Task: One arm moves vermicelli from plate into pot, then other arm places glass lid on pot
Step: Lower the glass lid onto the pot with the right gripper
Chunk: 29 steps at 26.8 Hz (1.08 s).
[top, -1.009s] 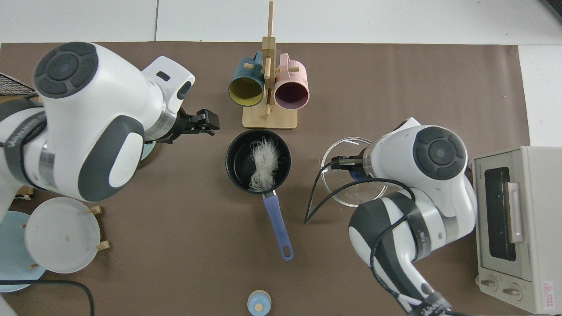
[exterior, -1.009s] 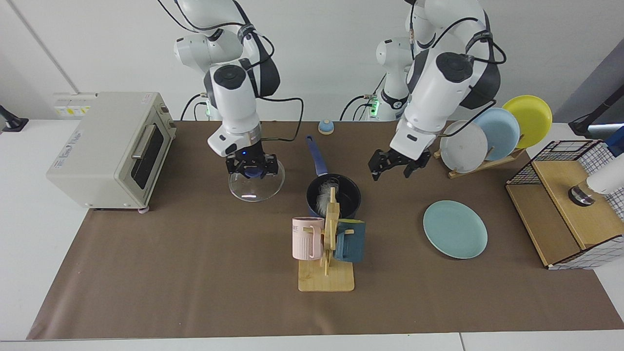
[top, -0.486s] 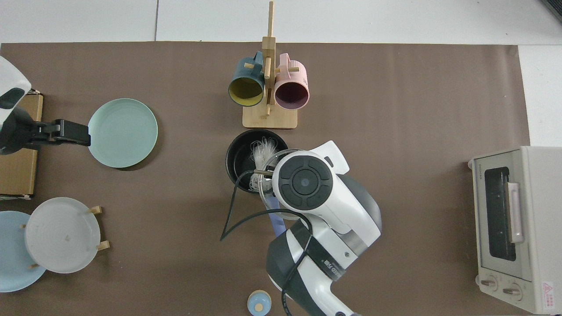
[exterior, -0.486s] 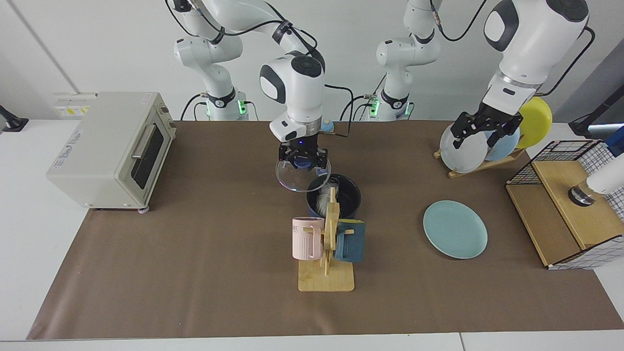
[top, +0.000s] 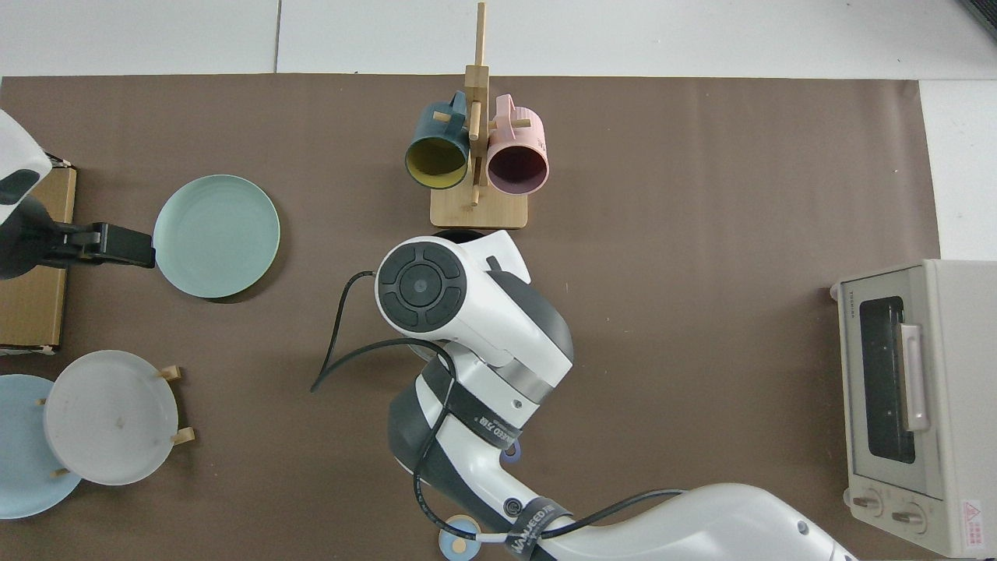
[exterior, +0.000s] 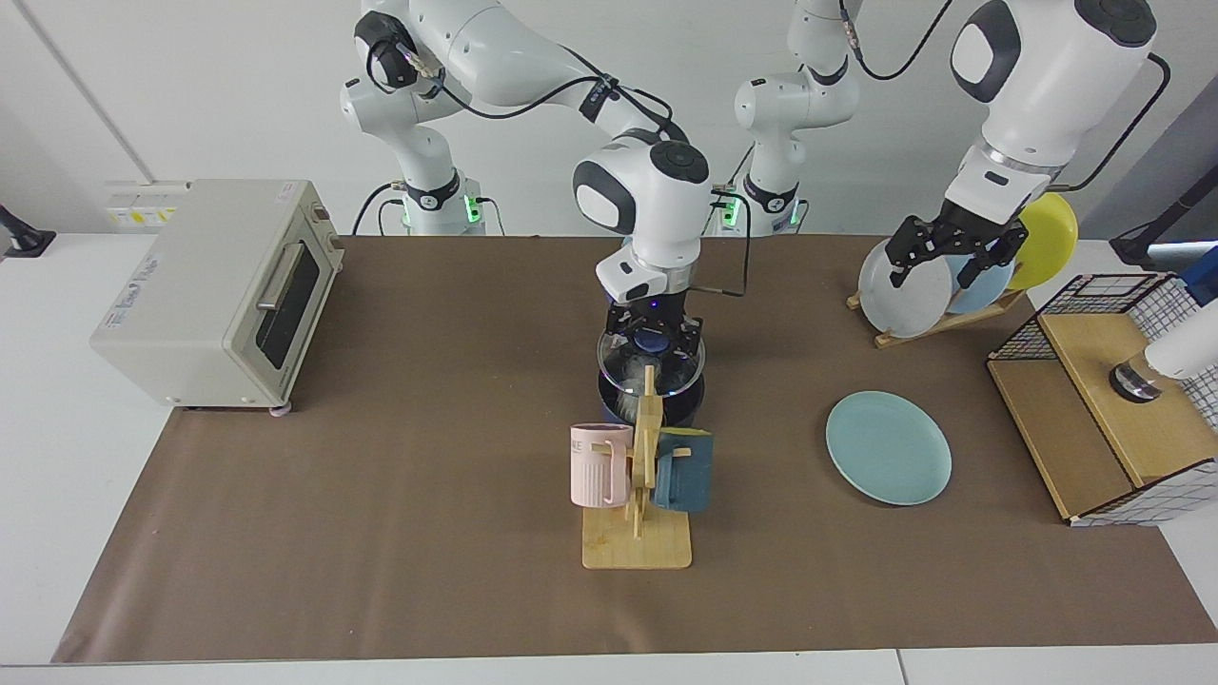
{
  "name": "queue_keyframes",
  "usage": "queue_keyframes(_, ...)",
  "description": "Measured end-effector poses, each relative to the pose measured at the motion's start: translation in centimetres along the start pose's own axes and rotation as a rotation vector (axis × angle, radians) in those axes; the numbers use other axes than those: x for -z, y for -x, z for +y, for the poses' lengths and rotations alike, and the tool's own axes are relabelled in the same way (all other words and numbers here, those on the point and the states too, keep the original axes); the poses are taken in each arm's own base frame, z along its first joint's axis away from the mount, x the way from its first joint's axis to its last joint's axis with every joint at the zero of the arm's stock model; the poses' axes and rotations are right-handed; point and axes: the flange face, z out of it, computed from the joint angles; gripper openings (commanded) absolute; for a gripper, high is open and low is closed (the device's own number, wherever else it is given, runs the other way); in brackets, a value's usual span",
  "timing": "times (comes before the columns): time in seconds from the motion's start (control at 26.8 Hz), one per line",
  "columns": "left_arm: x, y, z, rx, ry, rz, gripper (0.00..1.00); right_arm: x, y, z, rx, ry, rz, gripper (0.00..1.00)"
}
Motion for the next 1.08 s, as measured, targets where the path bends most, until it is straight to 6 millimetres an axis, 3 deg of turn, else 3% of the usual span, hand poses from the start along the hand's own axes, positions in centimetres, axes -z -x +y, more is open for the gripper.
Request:
queue_keyframes(0.37, -0.1, 0.0, 0.0, -0.003, 0.000, -0.001, 1.00, -2.4, -1.6, -0.7, 0.006, 0.019, 0.023, 0.00)
queue_keyframes(1.08, -0.1, 0.0, 0.3, -0.008, 0.000, -0.002, 1.00, -2.6, -1.2, -1.3, -0.037, 0.029, 0.061, 0.00)
